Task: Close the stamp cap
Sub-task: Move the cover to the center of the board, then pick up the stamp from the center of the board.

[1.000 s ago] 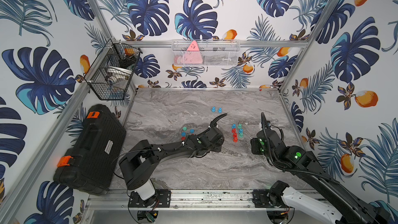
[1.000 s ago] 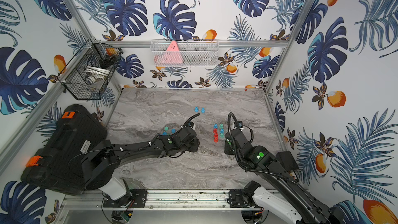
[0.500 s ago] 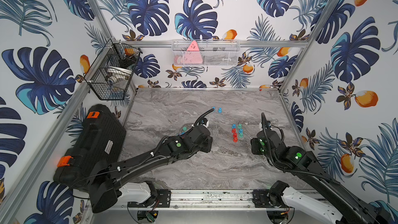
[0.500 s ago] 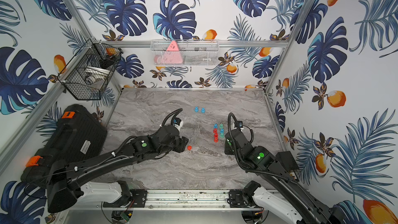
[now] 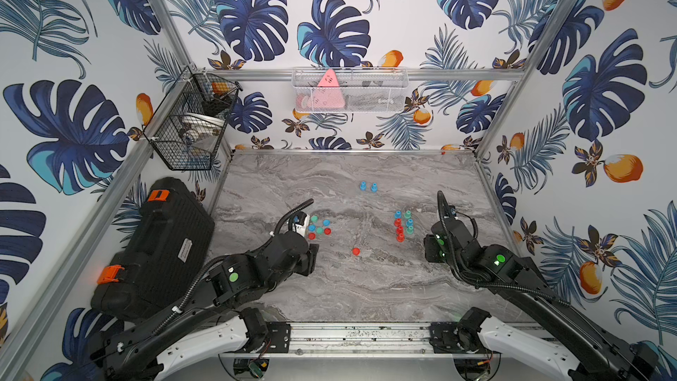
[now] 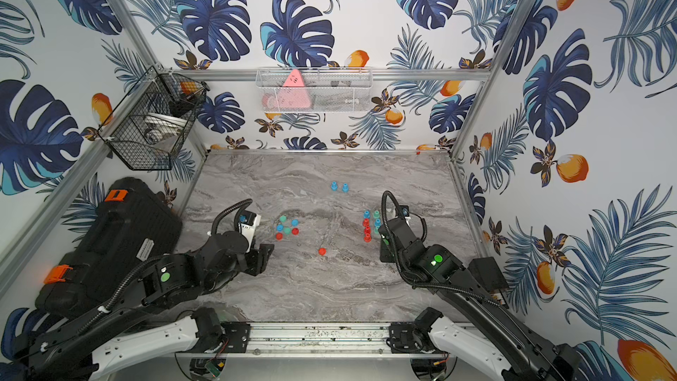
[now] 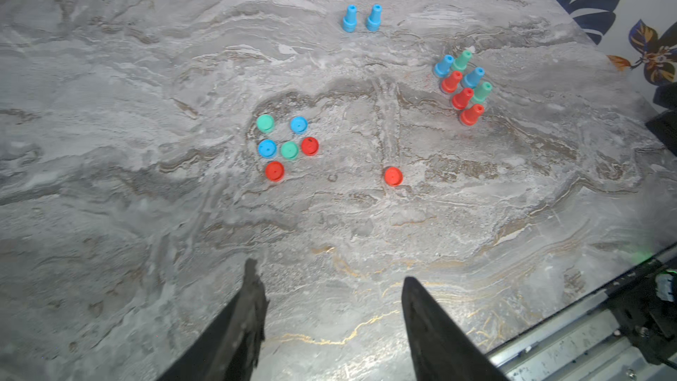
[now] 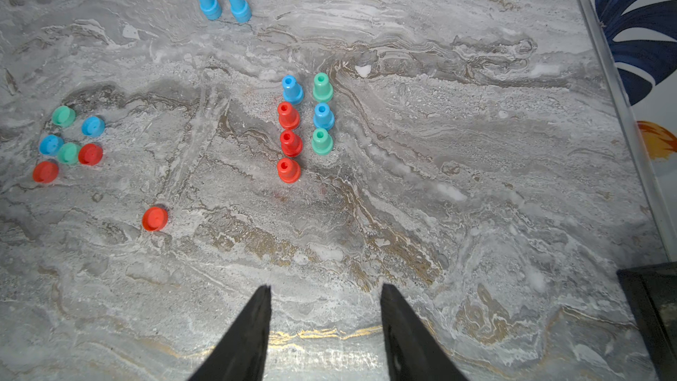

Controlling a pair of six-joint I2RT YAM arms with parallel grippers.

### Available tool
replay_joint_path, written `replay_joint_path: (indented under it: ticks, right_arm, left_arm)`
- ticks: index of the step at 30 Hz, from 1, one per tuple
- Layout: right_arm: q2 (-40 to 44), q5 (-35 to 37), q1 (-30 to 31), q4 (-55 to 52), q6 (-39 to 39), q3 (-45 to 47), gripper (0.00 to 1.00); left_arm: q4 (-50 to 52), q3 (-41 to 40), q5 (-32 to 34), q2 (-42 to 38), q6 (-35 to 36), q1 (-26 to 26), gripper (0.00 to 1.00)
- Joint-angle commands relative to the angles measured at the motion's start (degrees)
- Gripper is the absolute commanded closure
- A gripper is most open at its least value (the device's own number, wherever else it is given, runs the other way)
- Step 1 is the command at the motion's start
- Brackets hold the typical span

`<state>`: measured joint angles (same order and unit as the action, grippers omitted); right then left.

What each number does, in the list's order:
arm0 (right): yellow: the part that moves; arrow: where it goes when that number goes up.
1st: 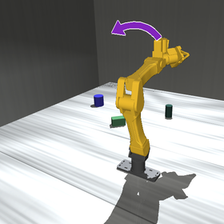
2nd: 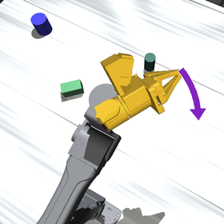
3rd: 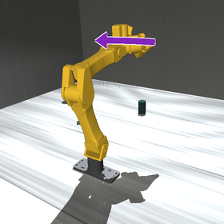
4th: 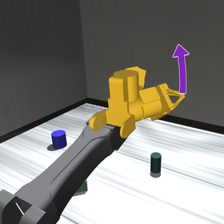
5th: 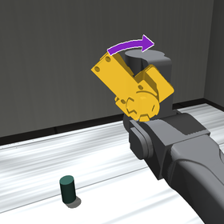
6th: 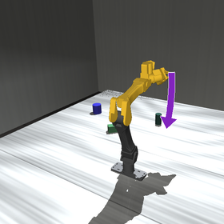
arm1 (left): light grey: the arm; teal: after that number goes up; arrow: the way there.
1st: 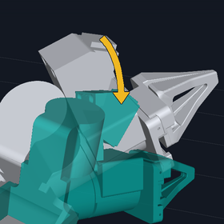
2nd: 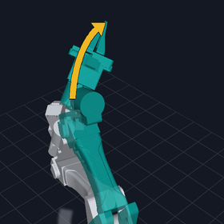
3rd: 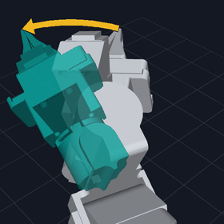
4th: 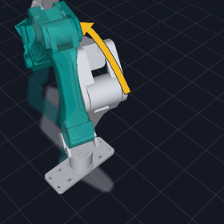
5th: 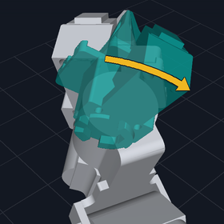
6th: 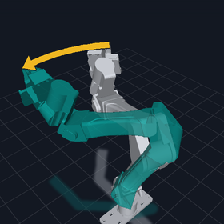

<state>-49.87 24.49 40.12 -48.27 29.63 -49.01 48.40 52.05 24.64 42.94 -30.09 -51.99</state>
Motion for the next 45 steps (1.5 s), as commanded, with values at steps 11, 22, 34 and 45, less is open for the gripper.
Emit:
replay_joint_path:
  ticks: [11,22,34,45]
  right_arm:
    - [-12.9,-5.1,-0.9,3.7,0.9,-1.2,0.48]
    - [-37.6,-18.5,-8.1,7.6,-4.5,-12.4,0.51]
    - [-44.9,-19.9,-10.2,9.4,-5.5,-14.7,0.59]
    - [-46.7,-19.1,-11.6,10.5,-6.4,-14.2,0.61]
  left_arm:
    - [2.3,-4.6,3.4,-8.1,1.0,0.0,0.35]
    - [1.8,-4.7,3.3,-10.1,1.8,0.0,0.36]
    - [1.6,-4.8,2.8,-10.6,2.0,0.0,0.36]
    - [1.7,-4.8,3.1,-10.7,1.6,0.0,0.36]
